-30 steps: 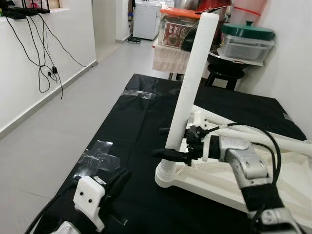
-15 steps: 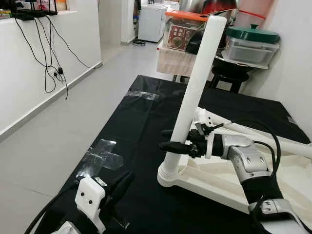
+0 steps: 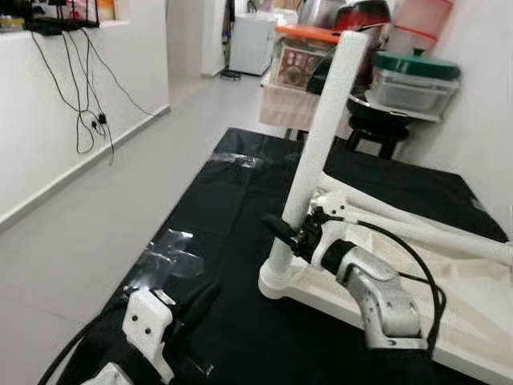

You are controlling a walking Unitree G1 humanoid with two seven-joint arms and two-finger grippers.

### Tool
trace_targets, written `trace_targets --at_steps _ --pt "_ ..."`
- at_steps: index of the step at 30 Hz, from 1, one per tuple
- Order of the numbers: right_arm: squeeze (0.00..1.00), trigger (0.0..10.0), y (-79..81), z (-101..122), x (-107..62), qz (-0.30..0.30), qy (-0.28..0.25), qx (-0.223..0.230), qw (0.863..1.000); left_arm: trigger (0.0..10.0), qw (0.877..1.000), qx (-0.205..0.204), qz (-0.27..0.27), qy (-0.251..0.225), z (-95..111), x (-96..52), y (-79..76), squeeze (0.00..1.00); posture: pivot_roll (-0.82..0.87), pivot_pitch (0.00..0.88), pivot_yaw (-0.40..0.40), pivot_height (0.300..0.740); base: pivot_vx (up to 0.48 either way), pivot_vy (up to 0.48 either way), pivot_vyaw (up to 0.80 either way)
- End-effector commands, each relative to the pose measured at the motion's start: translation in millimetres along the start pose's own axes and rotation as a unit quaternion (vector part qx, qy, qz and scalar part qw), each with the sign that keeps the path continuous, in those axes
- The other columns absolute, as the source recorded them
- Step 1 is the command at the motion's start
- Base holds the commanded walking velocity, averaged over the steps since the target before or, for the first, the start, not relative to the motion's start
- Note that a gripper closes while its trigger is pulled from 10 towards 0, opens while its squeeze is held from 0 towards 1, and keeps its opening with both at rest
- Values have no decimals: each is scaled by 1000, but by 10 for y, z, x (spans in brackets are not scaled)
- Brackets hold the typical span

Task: Building children table

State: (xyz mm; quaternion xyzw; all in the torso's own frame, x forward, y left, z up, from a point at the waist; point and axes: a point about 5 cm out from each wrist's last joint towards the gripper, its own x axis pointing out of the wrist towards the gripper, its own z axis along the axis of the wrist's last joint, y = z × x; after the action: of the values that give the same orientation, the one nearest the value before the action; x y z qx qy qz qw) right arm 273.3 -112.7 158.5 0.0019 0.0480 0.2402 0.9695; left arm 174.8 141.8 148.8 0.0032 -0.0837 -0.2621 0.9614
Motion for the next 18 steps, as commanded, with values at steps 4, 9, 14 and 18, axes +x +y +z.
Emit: trace_targets --at_steps 4,9,14,18 --pt "0 0 -8 -305 53 38 79 14 996 10000 1000 -11 1 -16 37 36 0 0 6 27 -117 740 0 0 0" --pt "961 10000 -36 -264 104 65 80 24 994 10000 1000 -9 5 -21 39 38 -8 0 8 19 -114 740 0 0 0" --pt "1000 10000 -96 -149 163 120 64 27 990 10000 1000 -9 6 -22 32 49 -12 0 13 12 -121 740 0 0 0" --pt "1000 10000 -209 18 189 177 53 11 983 10000 1000 -9 7 -22 24 58 -20 0 17 6 -126 740 0 0 0"
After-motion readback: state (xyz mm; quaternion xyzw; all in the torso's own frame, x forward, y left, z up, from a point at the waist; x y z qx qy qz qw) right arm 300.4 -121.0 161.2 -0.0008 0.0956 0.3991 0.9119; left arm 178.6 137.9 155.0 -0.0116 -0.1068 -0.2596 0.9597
